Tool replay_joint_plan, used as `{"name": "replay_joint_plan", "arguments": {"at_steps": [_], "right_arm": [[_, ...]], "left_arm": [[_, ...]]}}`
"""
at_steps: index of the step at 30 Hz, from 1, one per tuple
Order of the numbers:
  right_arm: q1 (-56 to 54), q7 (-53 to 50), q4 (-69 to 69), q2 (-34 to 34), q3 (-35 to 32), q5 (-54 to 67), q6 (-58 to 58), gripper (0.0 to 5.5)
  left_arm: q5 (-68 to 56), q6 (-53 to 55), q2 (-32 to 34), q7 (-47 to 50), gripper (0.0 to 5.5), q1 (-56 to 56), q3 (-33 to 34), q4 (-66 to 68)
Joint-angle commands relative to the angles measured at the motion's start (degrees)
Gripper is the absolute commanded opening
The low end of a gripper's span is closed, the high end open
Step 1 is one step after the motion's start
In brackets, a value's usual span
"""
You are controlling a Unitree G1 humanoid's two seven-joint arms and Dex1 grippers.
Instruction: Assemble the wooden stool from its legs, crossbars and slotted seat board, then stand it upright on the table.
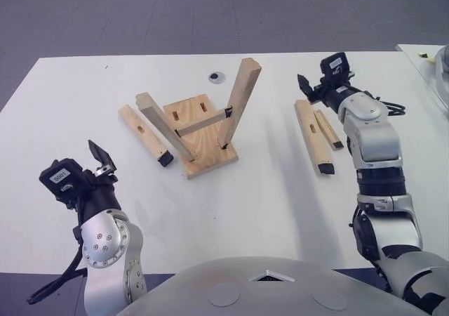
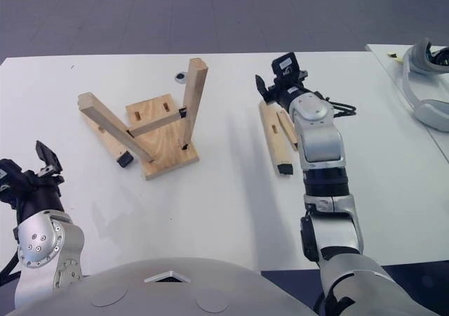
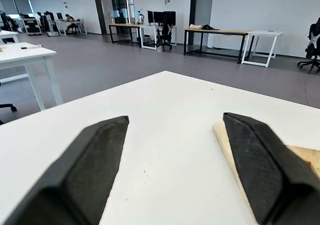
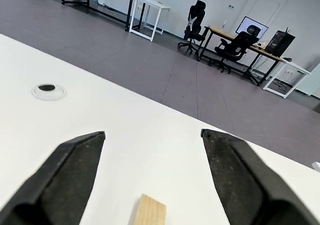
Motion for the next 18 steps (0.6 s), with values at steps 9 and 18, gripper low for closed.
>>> {"name": "replay_joint_plan", "arguments": {"at_steps": [9, 18], "right_arm": [[-2.4, 8.1, -22.1, 9.7, 14.3, 11.8, 16.4, 3.6], [-4.3, 9.1, -3.2, -0.2, 10.0, 4.4, 9.0, 3.6]], "left_arm": [[-9.5, 15.3, -0.6, -13.6, 3.49, -15.8, -20.2, 7.4], [-12.5, 15.8, 11.2, -21.6, 3.49, -6.5, -1.1, 5.1]]}}
